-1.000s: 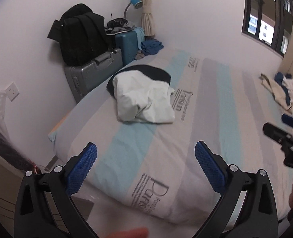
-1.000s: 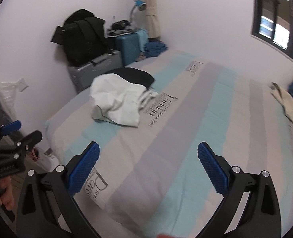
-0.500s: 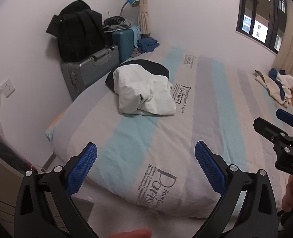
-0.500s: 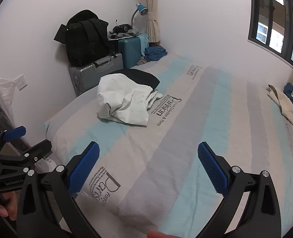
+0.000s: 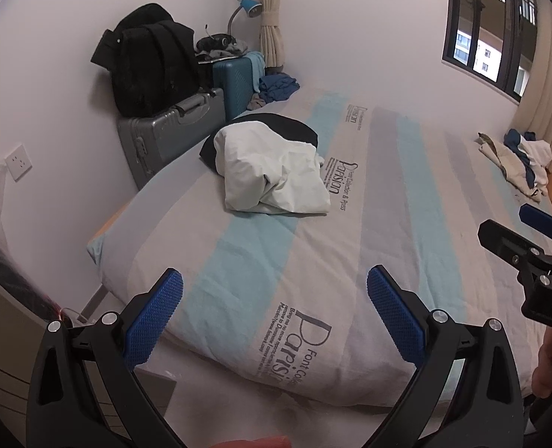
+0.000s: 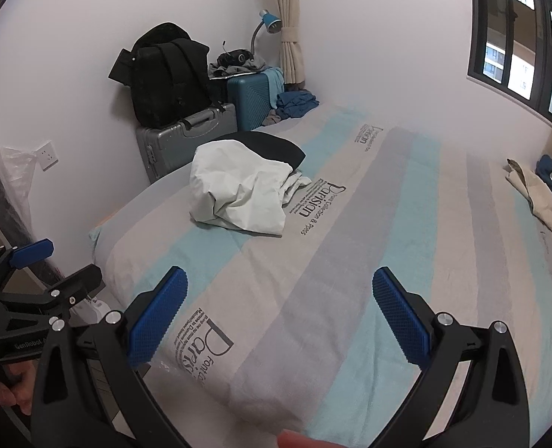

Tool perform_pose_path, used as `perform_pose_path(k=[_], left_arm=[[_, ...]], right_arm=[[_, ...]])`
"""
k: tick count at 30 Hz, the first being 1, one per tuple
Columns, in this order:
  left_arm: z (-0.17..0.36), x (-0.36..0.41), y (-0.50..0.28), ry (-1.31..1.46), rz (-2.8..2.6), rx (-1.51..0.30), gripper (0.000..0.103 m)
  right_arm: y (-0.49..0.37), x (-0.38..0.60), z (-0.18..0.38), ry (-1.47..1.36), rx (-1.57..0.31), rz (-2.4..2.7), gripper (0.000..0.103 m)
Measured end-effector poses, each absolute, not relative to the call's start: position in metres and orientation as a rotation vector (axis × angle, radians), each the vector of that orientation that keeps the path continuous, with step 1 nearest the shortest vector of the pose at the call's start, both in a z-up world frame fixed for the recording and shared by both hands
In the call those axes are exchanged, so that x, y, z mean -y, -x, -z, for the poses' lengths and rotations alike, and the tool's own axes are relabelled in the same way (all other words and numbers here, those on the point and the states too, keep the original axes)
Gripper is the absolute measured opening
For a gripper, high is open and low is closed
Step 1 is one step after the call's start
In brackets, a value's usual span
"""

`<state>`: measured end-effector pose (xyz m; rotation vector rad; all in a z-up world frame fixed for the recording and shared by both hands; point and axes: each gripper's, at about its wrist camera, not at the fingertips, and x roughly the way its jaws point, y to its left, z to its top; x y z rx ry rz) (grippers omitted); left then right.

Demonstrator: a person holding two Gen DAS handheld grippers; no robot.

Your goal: Fold large clothes

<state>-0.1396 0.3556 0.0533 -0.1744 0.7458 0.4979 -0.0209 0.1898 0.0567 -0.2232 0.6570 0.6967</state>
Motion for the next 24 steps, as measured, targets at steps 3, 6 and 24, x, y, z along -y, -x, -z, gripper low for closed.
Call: perform_pose_path(k=[3, 6, 24], left_arm=[[-0.0526, -0.3535, 0.1401, 0.178, -0.502, -0.747, 0.097], [-0.0516, -0.3533, 0.1414, 0.18, -0.507, -0.748, 0.097], [-0.0487, -0.352, 0.1435, 0.186, -0.518, -0.759, 0.097]], right_arm=[[0.021, -0.1896, -0.0568, 0.225, -0.656, -0.699, 0.096], [0.0213, -0.189, -0.0561, 0.232, -0.654, -0.701, 0.096], [0.0222, -0.1881, -0.0508, 0.251, -0.65, -0.71, 0.096]])
